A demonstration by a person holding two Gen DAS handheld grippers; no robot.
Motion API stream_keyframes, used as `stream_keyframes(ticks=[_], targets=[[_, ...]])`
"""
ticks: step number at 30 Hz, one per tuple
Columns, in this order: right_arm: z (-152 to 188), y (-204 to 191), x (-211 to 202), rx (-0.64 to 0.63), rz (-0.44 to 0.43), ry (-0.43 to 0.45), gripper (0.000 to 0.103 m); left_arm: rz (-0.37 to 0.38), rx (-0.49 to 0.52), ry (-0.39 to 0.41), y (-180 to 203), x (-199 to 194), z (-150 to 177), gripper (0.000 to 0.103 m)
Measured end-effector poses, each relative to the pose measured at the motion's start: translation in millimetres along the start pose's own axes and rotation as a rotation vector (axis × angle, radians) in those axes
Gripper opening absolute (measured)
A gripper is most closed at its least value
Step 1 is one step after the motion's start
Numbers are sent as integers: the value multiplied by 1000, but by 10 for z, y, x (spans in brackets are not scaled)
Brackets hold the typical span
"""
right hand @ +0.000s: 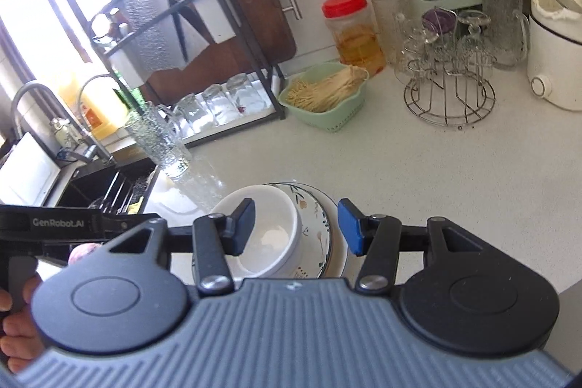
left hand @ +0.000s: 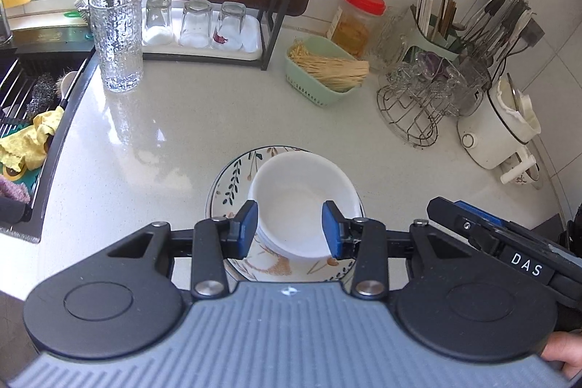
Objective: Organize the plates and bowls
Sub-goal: 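Lower the white bowl onto the center of the floral plate stack, then open both tools and release the white bowl rim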
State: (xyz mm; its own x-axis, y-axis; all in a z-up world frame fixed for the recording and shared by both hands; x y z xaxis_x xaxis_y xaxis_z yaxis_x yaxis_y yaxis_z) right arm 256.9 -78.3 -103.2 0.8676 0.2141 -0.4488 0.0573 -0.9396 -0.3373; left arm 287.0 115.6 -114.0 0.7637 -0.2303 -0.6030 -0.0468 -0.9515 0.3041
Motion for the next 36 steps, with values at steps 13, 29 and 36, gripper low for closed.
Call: stream_keyframes(ticks=[13, 29, 36], targets=[[-85, -334, -621, -68, -9, 109, 54, 79, 110, 118, 179, -838, -27, 44], [182, -497, -1244, -89, 75, 174, 54, 111, 186, 111, 164, -1303, 315, 52], [300, -325, -1268, -104, 73, 162, 95, 65, 217, 139, 286, -1302, 384, 88]])
Point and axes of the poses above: each gripper's, at about its wrist camera, not at the fingertips, and x roughly the way its jaws point, y to its right, z to its underside, the point moved 6 cm from there along x, roughly the way its jaws point, and after that the axes turned 14 degrees about y, right-handed, at the moved point
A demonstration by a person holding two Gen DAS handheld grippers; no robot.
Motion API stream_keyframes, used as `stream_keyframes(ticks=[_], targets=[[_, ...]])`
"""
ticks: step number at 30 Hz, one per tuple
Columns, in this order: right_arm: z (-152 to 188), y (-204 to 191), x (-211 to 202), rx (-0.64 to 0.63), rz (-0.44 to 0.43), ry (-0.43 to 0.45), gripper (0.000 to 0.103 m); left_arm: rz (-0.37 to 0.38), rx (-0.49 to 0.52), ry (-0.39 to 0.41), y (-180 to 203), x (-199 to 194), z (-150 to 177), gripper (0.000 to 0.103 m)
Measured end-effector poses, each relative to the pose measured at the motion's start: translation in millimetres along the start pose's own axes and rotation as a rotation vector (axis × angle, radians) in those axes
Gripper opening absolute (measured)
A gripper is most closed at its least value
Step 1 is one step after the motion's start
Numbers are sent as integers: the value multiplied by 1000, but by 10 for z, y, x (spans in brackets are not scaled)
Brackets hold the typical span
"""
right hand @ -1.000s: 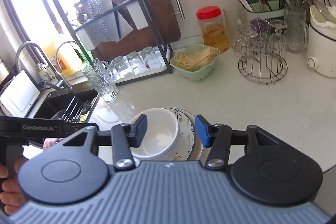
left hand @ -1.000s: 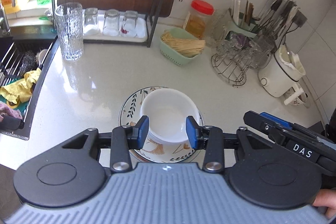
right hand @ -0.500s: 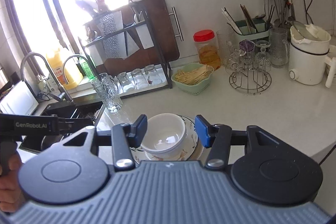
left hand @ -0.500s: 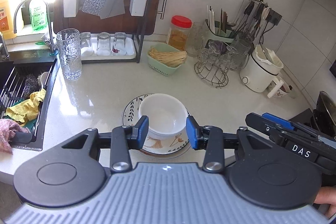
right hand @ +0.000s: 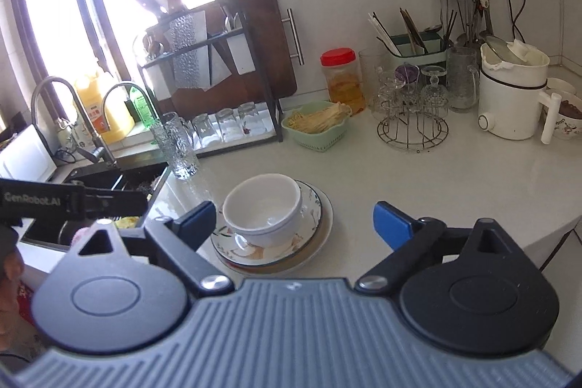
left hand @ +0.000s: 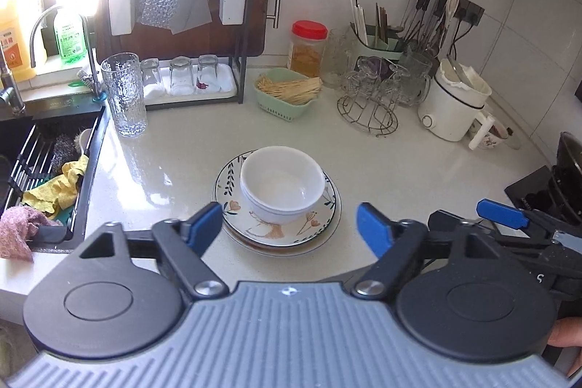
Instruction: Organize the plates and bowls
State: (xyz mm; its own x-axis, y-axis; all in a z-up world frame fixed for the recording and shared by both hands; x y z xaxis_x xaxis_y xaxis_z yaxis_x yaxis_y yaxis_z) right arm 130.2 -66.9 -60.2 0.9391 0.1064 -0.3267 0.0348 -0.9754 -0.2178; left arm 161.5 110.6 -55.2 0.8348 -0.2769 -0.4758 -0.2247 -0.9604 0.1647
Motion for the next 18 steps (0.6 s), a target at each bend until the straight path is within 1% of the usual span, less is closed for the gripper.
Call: stream_keyframes(ticks=[2, 3, 5, 8, 14, 16, 18], targets=[[37, 67, 9, -3, -13, -16, 95, -24, 1, -2, 40, 16, 9, 94], [46, 104, 5, -8, -12, -21, 95, -36, -3, -6, 64, 24, 12, 95], [48, 182, -16, -11, 0, -34, 95, -36, -8, -4, 132, 34, 28, 97], [35, 265, -83, -15, -3, -34, 95, -47, -3, -16, 234, 74, 79, 98], [32, 341, -151, -20, -9, -41, 95, -71, -26, -17, 351, 89, 144, 99], [32, 357, -160, -23, -10, -44, 95, -69, -20, -15, 386, 88, 150, 99], [32, 369, -171, -24, -13, -45, 95, -83, -4, -19, 406, 90, 150, 99]])
Point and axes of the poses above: each gripper's, at about its wrist camera, not at the fingertips, and x roughly the way its jaws point, y to its right, z to its underside, the point moved 6 cm from there along x, roughly the way its jaws point, and after that the axes turned 14 degrees about y, right-handed, at the moved point
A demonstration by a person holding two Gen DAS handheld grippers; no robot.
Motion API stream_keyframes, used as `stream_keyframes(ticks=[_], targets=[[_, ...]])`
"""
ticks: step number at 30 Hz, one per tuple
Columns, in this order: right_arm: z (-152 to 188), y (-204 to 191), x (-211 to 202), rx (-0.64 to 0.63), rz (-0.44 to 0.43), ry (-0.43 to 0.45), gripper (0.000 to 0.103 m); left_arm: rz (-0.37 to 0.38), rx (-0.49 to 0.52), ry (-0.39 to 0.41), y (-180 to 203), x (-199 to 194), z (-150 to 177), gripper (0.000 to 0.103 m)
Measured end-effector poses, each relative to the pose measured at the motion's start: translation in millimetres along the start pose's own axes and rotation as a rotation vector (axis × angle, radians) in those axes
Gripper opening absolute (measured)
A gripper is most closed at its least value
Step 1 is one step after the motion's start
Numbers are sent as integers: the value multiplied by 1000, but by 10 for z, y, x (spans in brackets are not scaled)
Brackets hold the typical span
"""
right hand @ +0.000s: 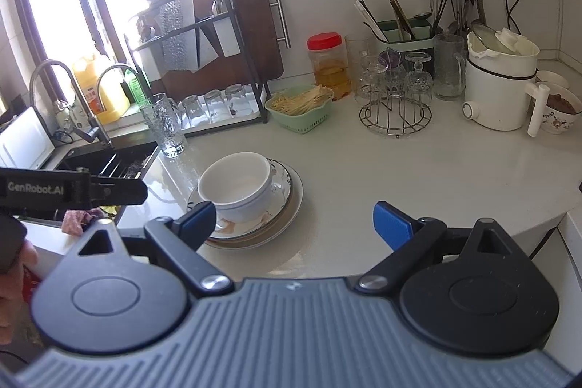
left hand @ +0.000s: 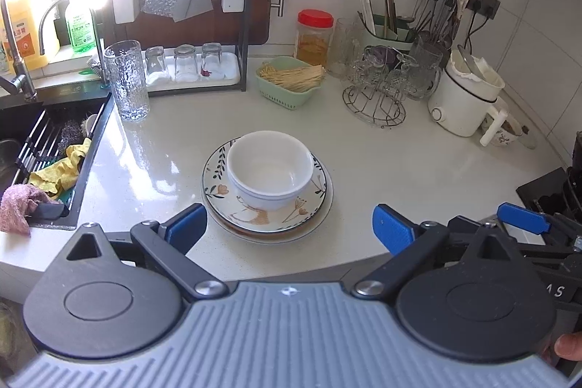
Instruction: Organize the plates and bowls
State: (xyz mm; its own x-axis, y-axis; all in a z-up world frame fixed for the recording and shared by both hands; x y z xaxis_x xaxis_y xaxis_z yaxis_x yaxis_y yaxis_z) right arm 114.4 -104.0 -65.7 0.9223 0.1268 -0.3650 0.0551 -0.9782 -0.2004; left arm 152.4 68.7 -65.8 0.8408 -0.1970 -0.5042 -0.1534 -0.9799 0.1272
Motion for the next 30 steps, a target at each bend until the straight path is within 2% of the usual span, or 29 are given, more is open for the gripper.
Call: stream_keyframes(ticks=[13, 30], targets=[[5, 66, 34, 15, -4, -13, 95, -39, 1, -20, 35, 1, -6, 100], [-58, 85, 62, 21, 8, -1, 95, -34, -7, -18, 12, 61, -66, 100]])
Point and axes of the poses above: each gripper's, at about its wrist camera, not at the fingertips, and x roughly the way its jaws point, y to its right, z to its underside, the point moved 6 cm from there along x, roughly the way its jaws point, and after that the axes turned 14 degrees about y, right-handed, at the moved point
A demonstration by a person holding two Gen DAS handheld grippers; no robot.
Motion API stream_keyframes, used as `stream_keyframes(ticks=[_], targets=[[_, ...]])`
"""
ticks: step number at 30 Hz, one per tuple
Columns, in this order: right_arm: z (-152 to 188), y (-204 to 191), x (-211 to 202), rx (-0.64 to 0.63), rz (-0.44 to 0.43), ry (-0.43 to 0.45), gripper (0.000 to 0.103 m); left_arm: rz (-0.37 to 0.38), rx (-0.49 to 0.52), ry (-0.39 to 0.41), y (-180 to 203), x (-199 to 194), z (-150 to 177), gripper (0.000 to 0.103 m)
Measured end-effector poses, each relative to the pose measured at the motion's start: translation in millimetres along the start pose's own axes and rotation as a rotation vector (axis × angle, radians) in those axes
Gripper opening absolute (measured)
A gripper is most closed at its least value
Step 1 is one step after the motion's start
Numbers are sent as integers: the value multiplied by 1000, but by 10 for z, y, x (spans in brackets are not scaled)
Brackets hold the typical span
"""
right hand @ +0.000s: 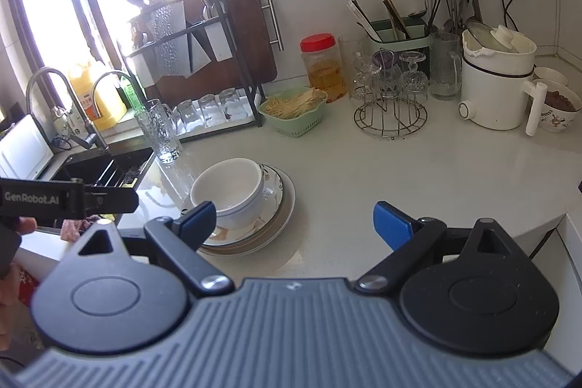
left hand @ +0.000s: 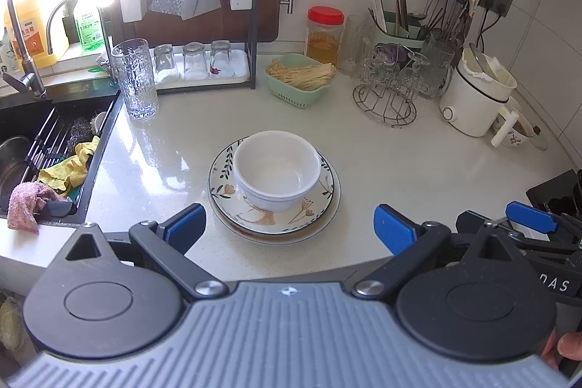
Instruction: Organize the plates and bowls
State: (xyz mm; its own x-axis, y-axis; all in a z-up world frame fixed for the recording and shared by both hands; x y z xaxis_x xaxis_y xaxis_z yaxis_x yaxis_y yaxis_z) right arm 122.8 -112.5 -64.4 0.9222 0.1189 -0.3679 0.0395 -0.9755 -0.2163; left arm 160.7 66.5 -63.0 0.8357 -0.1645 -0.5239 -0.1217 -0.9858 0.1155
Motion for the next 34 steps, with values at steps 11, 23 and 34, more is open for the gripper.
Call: stream_keyframes(ticks=[11, 23, 34], targets=[[-3, 8, 107, -4, 13, -7, 95, 5, -15, 4, -49, 81, -53, 101], [-22, -44, 187, -5, -6, -20, 95, 5, -21, 2, -84, 126, -93, 101], [-38, -55, 199, -6, -13, -10, 95, 14, -6, -1, -68, 128, -95, 101]])
Point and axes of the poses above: each gripper's, at about its wrist camera, not at the fingertips, and x roughly the way its jaws point, y to its right, z to its underside, the point moved 6 cm from there along x, roughly the way its jaws point, and after that the axes turned 14 degrees about y, right-handed, at the moved point
